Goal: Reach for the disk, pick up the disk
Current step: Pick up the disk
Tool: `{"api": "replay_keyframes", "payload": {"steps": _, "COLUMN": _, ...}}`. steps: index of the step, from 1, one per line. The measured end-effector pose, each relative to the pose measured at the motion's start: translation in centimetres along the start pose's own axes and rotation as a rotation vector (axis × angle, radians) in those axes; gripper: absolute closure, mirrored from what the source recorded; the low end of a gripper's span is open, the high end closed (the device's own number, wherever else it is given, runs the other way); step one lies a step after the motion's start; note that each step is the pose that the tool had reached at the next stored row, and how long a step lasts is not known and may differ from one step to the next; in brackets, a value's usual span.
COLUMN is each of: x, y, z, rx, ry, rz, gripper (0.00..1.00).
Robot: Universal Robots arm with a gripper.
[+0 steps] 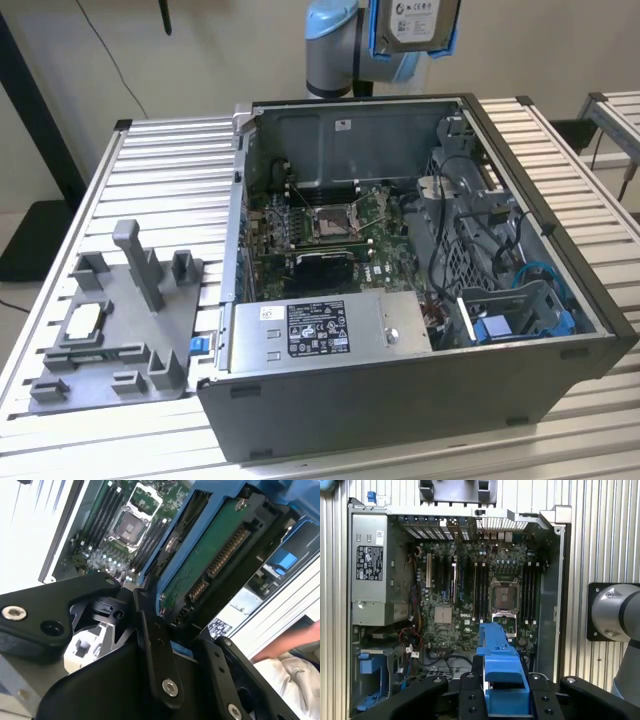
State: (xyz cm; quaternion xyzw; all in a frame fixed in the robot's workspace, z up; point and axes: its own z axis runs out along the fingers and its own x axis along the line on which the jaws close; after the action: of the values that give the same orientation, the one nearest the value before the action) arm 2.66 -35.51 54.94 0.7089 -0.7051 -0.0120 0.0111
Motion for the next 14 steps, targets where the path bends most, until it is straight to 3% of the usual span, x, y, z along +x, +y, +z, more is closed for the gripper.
{"api": "replay_keyframes", "payload": {"steps": 3, "x": 0.01, "y": -1.19, "z": -0.04, "rx": -0.0002, "ry": -0.0001, "rz": 0.0, "gripper": 1.0}}
{"api": "replay_keyframes", "payload": {"steps": 14, "x": 0.02, "y": -4.12, "z": -0.13, "rx": -0.0002, "ry": -0.0001, "rz": 0.0, "gripper": 1.0}}
